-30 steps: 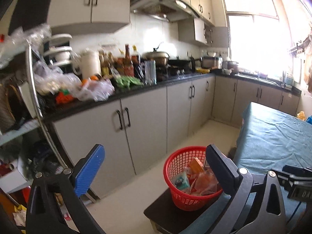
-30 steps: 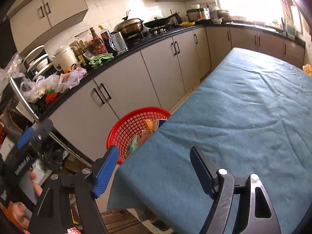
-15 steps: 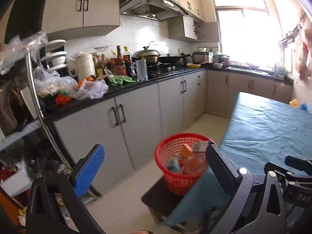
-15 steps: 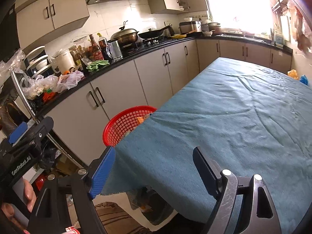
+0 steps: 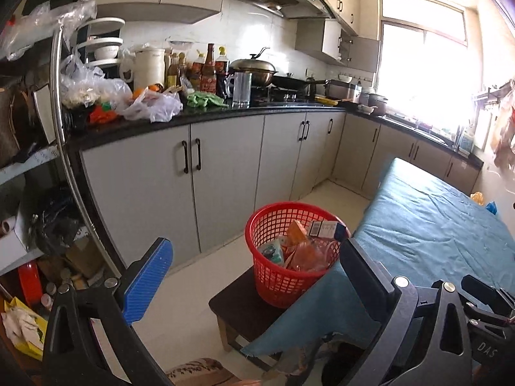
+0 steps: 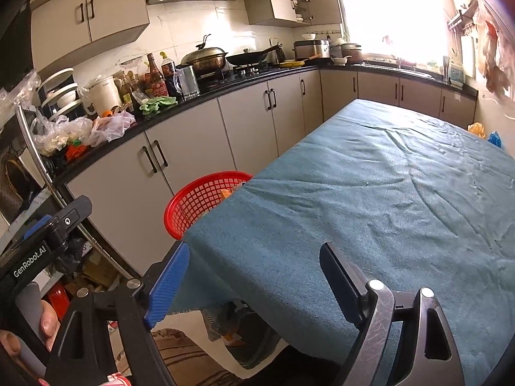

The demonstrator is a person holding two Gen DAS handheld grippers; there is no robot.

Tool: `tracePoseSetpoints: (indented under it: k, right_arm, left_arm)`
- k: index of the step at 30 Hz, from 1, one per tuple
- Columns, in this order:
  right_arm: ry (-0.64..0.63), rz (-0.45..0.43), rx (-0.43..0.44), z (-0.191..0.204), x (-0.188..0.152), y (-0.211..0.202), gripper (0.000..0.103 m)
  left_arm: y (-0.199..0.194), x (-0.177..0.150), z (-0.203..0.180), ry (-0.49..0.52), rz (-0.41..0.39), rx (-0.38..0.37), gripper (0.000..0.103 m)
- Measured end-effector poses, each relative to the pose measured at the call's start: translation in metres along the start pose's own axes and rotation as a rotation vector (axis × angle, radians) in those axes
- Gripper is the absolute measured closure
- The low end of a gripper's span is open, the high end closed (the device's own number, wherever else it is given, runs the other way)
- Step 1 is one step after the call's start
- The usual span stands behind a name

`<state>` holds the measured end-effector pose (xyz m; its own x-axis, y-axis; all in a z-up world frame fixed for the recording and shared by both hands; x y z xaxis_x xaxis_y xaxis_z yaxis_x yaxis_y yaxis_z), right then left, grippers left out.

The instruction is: Collect trash

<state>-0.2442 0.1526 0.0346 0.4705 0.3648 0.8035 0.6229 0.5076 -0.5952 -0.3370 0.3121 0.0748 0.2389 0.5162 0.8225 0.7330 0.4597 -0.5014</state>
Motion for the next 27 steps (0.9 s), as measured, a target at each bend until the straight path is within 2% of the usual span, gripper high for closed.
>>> tracePoseSetpoints:
  k: [15,27]
  right_arm:
    - [-0.028,0.038,0.004,0.011,-0.001,0.014,0.015]
    - [-0.044,0.065,0.006,0.019,-0.001,0.026,0.015]
  left_arm:
    - [0.024,-0.016,-0.001,0.085,0.074,0.041,0.0]
    - [0.039,-0.022,0.001,0.103,0.126,0.048,0.0]
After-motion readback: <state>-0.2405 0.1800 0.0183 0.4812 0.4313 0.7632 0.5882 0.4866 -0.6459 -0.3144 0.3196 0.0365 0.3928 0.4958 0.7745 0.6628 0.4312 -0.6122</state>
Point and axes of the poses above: each gripper's, at about its wrist camera, not at the fingertips, and y roughly the way its jaws point, z to its left, x to its top, the point moved 2 cm from there along y, roughly the way its jaws point, and after that the axes turned 12 degrees about -y, right-handed, at the moved point
